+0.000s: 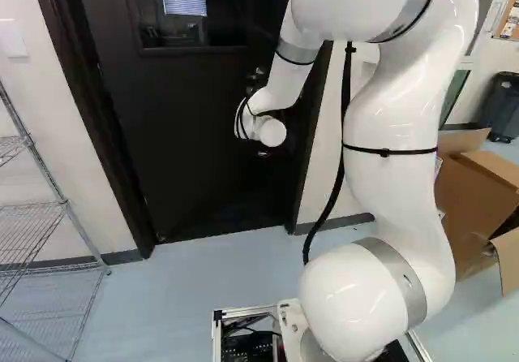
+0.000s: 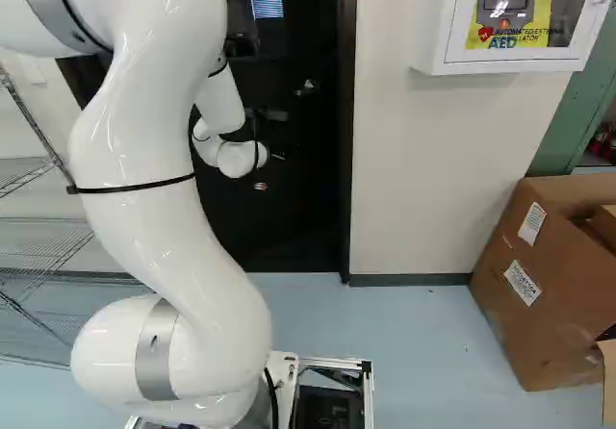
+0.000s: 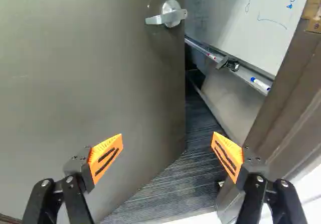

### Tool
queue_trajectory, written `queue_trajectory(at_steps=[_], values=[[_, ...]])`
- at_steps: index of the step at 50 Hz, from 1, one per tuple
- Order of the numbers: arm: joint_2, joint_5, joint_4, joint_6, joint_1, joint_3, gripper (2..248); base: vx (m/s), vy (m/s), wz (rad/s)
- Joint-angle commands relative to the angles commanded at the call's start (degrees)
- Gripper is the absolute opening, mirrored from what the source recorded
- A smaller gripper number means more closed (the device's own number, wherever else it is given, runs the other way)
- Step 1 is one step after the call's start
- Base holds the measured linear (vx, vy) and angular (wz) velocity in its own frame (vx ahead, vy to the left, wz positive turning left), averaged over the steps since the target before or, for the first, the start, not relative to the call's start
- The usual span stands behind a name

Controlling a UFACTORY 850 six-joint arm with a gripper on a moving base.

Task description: Open the door and move inside

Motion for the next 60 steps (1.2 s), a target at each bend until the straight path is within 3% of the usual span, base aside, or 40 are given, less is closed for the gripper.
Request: queue_trajectory(at_steps=[20,60], values=[[5.4,-0.14,0.04,0.0,-0.43,6.44,247,0.0,0.0,0.0],[15.99,-2.12,-6.23,0.0,-3.06,18.16,247,0.0,0.0,0.0]])
